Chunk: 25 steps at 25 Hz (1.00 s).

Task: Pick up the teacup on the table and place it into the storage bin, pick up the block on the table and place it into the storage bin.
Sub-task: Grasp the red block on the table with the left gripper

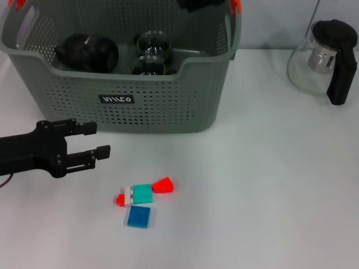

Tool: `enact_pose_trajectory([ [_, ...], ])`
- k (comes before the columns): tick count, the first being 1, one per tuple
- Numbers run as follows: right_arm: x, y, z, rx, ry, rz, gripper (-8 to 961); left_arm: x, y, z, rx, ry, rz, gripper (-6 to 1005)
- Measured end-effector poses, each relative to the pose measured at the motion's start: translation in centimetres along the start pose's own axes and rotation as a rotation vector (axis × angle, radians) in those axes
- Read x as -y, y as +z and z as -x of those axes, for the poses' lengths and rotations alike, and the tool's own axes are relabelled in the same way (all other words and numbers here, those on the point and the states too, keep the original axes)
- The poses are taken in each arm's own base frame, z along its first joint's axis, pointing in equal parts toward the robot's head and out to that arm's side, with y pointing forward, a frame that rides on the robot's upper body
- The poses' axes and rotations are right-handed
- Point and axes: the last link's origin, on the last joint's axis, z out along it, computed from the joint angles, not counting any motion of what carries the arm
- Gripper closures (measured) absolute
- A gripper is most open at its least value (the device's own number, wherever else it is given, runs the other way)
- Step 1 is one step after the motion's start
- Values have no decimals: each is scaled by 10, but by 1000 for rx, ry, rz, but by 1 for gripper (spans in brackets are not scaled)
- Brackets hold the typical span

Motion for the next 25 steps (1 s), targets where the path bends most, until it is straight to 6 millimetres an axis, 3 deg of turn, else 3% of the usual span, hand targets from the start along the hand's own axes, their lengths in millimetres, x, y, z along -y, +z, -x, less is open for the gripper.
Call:
enact_pose_trajectory([
  [5, -6, -17, -6, 90, 25, 33, 39, 2, 0, -6, -30, 9, -6, 330],
  [10, -32, -47, -26, 243, 23, 212, 24, 5, -3, -14, -95, 20, -30, 330],
  [19, -74, -69, -128, 407, 50, 400, 27, 5, -11, -24, -197, 23, -54, 330],
  [25, -90, -67, -196, 319, 144, 408, 28, -5, -5, -28, -182, 53, 35, 330],
])
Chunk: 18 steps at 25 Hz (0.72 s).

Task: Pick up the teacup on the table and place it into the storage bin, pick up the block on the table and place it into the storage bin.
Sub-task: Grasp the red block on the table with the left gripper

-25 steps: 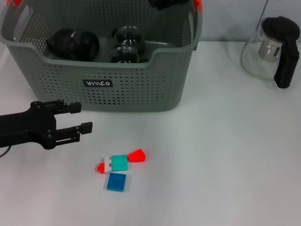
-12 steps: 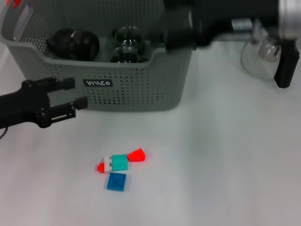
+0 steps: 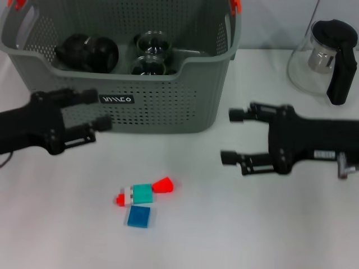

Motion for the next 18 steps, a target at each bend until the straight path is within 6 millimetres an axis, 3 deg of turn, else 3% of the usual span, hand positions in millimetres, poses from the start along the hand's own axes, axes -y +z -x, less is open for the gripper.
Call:
enact_pose_trajectory([
  [4, -3, -9, -18, -47, 55, -12, 28, -9, 13, -1, 97, 51, 101, 330],
  [10, -7, -22, -29, -68, 124, -14, 29, -10, 44, -11, 281, 91, 224, 331],
  [18, -6, -18, -35, -166, 200, 14, 29, -15, 91, -37, 533, 188, 327, 330],
])
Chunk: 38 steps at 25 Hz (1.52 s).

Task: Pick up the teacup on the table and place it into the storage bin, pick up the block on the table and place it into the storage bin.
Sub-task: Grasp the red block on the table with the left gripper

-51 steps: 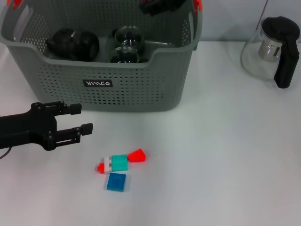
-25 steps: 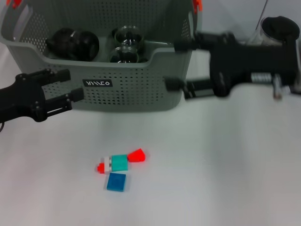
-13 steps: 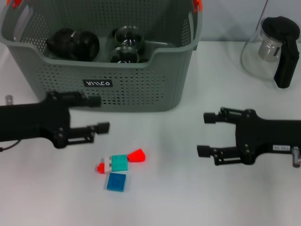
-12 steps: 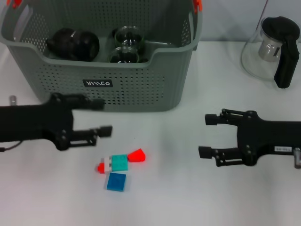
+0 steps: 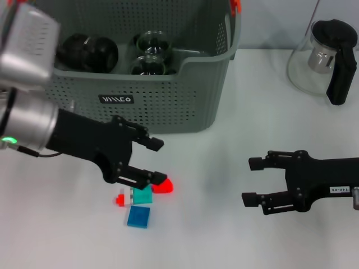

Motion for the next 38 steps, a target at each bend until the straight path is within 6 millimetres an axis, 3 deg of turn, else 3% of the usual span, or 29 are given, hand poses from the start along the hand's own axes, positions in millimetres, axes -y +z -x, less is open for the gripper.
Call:
enact_pose_trajectory([
  [9, 2, 0, -2, -36, 51, 0, 28, 3, 37, -27, 292, -5, -40, 330],
  [15, 2, 0, -2, -44, 72, 0, 27, -2, 55, -35, 421, -35, -64, 330],
  [29, 5, -1, -6, -86, 99, -5, 28, 0, 87, -56, 602, -72, -214, 331],
  [38, 5, -1, -6, -90, 96, -4, 27, -6, 105, -55, 699, -47, -282, 331],
])
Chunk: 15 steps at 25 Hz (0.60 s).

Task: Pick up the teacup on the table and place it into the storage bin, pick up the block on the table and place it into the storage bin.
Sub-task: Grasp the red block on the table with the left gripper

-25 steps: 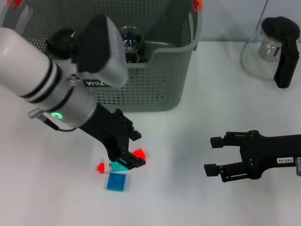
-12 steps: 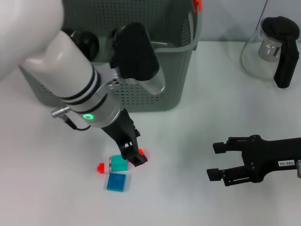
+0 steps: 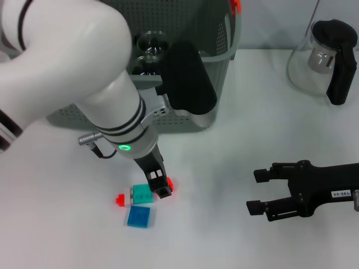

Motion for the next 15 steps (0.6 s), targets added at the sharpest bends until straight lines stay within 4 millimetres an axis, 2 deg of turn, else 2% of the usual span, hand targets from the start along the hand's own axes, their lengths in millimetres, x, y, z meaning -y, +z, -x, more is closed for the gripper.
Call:
enact_pose_trajectory([
  [8, 2, 1, -4, -5, 15, -2, 27, -11, 19, -5, 48, -16, -9, 330],
  [15, 3, 1, -4, -9, 13, -4, 28, -13, 29, -5, 47, -45, -20, 333],
])
